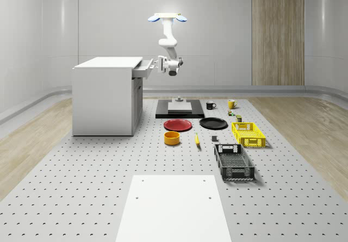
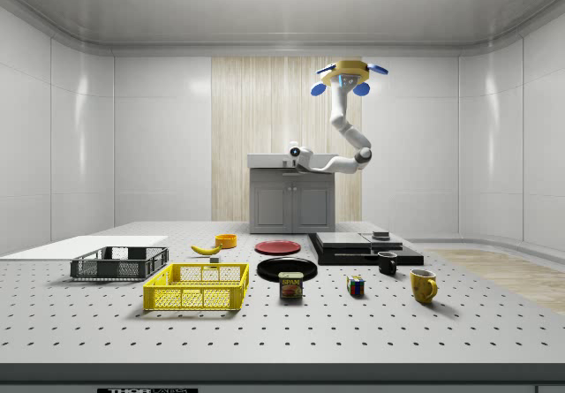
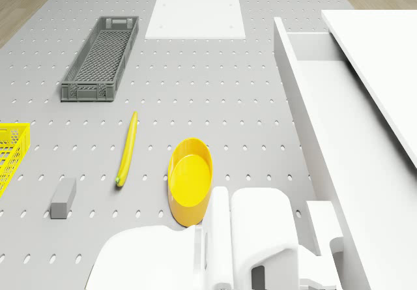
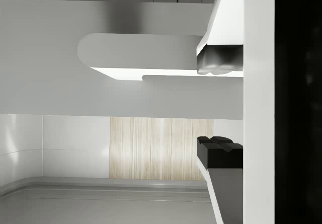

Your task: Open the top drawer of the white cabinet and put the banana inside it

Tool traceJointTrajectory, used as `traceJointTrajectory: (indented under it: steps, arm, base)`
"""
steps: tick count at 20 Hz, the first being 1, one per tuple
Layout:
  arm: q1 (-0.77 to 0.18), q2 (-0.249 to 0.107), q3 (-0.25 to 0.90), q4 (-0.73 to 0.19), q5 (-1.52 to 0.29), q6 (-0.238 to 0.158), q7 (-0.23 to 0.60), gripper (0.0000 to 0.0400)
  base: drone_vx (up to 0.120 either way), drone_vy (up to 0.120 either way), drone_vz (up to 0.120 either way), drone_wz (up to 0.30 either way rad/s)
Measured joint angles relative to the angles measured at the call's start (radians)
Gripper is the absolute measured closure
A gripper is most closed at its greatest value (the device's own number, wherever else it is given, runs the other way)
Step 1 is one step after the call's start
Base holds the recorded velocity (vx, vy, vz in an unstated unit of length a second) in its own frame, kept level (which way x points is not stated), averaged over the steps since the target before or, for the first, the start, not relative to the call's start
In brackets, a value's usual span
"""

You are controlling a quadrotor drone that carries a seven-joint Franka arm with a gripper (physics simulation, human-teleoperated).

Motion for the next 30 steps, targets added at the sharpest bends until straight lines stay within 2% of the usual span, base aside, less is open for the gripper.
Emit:
traceJointTrajectory:
  steps: [5,12,14,16,18,20,23,26,28,30]
  arm:
    - [-0.004,-0.026,-0.06,0.035,-0.053,-0.048,0.055,0.028]
    - [0.012,-0.041,-0.151,0.084,-0.125,-0.102,0.096,0.0292]
    - [0.02,-0.045,-0.169,0.093,-0.139,-0.108,0.103,0.0293]
    - [0.029,-0.049,-0.183,0.099,-0.15,-0.11,0.109,0.0178]
    - [0.039,-0.054,-0.195,0.104,-0.159,-0.11,0.114,0.0108]
    - [0.048,-0.059,-0.204,0.107,-0.167,-0.107,0.119,0.0066]
    - [0.061,-0.067,-0.215,0.109,-0.177,-0.1,0.125,0.0031]
    - [0.075,-0.076,-0.224,0.109,-0.186,-0.091,0.13,0.0158]
    - [0.084,-0.081,-0.229,0.109,-0.191,-0.085,0.134,0.0212]
    - [0.092,-0.087,-0.233,0.109,-0.196,-0.079,0.137,0.0245]
  base:
    - [0.0,0.0,0.0,0.0]
    - [0.0,0.091,0.0,0.0]
    - [0.0,-0.1,0.0,0.0]
    - [0.0,0.0,0.0,0.0]
    - [0.0,-0.06,0.0,0.0]
    - [0.0,-0.12,0.0,0.0]
    - [0.0,-0.093,0.0,0.0]
    - [0.0,0.0,0.0,0.0]
    - [0.0,0.0,0.0,0.0]
    - [0.0,0.0,0.0,0.0]
